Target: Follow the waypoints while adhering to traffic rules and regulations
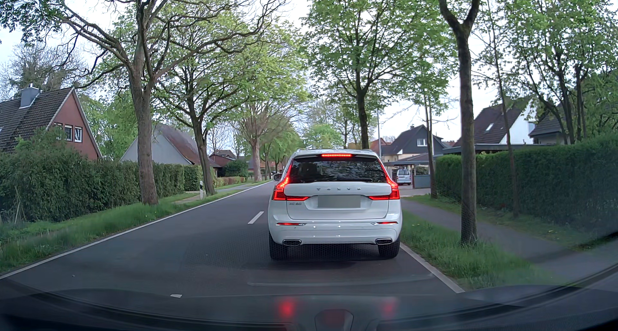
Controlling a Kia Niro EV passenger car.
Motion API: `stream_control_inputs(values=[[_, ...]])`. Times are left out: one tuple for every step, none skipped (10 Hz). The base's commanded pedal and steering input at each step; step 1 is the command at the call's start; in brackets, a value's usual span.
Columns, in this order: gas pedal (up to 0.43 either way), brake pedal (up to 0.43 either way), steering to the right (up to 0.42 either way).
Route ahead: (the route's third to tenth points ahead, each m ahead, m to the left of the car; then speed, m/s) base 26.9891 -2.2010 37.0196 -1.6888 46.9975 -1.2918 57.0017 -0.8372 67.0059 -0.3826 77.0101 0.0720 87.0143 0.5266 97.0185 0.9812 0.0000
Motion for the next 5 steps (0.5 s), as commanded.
stream_control_inputs(values=[[0.000, 0.134, -0.003], [0.000, 0.134, -0.003], [0.000, 0.134, -0.003], [0.000, 0.134, -0.003], [0.000, 0.140, -0.003]])
